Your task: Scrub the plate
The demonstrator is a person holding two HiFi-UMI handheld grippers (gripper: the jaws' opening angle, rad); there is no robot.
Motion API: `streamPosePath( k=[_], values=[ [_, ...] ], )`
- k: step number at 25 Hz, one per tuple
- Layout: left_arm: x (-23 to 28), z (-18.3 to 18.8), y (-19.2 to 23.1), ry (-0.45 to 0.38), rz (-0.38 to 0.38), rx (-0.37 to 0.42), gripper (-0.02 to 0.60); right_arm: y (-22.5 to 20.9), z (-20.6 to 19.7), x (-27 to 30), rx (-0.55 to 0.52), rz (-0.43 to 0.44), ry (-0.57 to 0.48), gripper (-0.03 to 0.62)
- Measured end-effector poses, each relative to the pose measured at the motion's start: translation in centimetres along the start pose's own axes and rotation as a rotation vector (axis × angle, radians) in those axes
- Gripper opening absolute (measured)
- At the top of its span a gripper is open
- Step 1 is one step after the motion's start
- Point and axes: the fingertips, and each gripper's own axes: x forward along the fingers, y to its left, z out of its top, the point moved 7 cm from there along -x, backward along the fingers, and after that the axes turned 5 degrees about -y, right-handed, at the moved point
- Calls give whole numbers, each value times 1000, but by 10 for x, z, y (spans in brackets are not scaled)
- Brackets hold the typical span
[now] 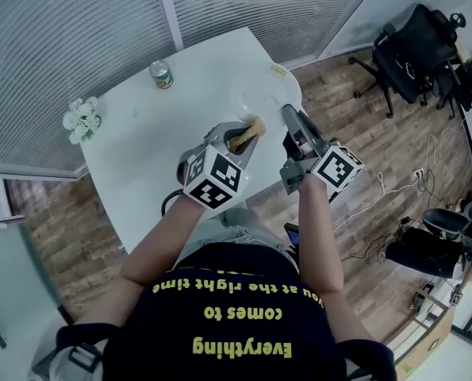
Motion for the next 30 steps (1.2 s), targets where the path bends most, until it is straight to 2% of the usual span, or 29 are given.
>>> streamPosePath(
  k=[14, 20, 27, 30],
  values=[
    [1, 6, -4, -12, 6, 5, 49, 3, -14, 18, 45, 65, 30, 12],
    [0, 3, -1, -17, 8, -1, 49, 1, -11, 17, -8, 63, 87, 12],
    [-3, 2, 17, -13, 56, 0, 49, -5, -6, 7, -13, 69, 152, 12],
    [-5, 2, 24, -15, 76, -5, 49, -9, -4, 2, 21, 87, 168, 12]
  ],
)
